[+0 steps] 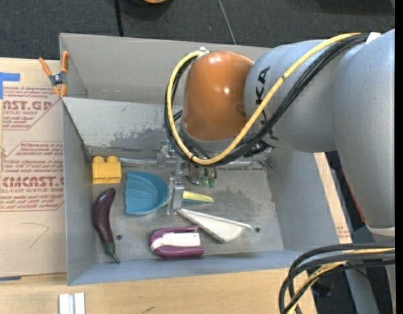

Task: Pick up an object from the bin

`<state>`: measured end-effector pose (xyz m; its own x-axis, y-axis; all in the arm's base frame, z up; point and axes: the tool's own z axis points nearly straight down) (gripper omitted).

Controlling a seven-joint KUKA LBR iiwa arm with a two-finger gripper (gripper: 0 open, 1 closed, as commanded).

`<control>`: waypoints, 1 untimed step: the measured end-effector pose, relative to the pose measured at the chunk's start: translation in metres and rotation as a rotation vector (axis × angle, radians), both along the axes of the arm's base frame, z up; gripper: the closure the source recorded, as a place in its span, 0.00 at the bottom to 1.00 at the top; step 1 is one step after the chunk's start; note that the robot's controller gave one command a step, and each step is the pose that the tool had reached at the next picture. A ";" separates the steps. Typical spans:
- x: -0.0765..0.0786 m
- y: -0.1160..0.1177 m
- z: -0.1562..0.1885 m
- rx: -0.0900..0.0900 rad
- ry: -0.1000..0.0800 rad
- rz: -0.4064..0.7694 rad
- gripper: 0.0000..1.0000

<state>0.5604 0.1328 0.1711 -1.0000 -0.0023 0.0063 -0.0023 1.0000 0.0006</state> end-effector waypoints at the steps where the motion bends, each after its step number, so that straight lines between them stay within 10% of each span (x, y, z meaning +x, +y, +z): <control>1: 0.002 0.000 0.004 0.001 -0.007 -0.001 0.00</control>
Offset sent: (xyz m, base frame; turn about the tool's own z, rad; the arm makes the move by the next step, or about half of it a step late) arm 0.0042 -0.0166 -0.0703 -0.2471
